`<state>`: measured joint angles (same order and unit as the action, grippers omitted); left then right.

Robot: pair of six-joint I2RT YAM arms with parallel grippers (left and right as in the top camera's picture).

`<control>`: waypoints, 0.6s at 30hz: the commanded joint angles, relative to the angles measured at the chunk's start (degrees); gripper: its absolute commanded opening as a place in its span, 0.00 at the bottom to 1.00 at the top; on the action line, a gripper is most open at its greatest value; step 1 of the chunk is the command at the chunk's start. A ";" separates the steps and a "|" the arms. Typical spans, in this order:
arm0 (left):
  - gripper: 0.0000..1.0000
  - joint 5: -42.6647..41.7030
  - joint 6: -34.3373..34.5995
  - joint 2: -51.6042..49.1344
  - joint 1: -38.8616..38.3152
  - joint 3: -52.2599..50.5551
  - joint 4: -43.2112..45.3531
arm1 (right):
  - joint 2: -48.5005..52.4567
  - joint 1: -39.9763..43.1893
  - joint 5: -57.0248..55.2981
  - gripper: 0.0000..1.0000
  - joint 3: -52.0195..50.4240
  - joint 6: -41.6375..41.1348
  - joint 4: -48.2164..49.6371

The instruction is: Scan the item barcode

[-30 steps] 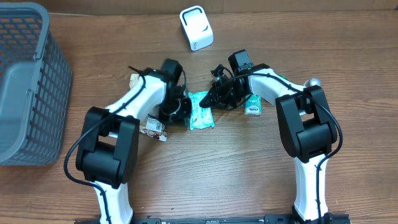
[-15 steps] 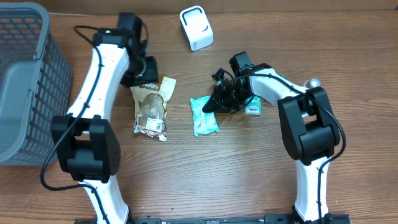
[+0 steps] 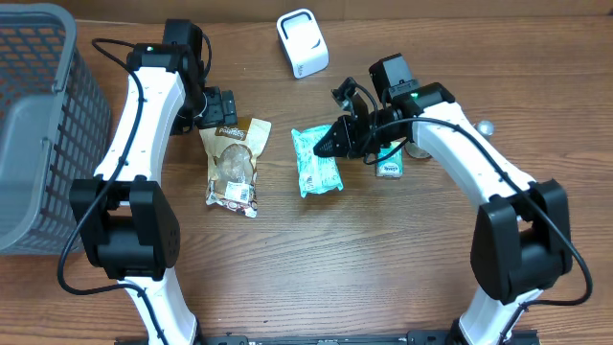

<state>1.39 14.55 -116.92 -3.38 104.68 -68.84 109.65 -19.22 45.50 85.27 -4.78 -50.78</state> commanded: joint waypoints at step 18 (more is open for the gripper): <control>1.00 0.92 -0.83 -0.07 -0.17 0.81 -0.09 | -0.72 -0.15 0.44 0.04 0.24 0.57 -2.91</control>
<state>1.61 14.55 -116.92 -3.38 104.68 -68.84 109.69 -19.22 45.54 85.25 -4.64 -54.02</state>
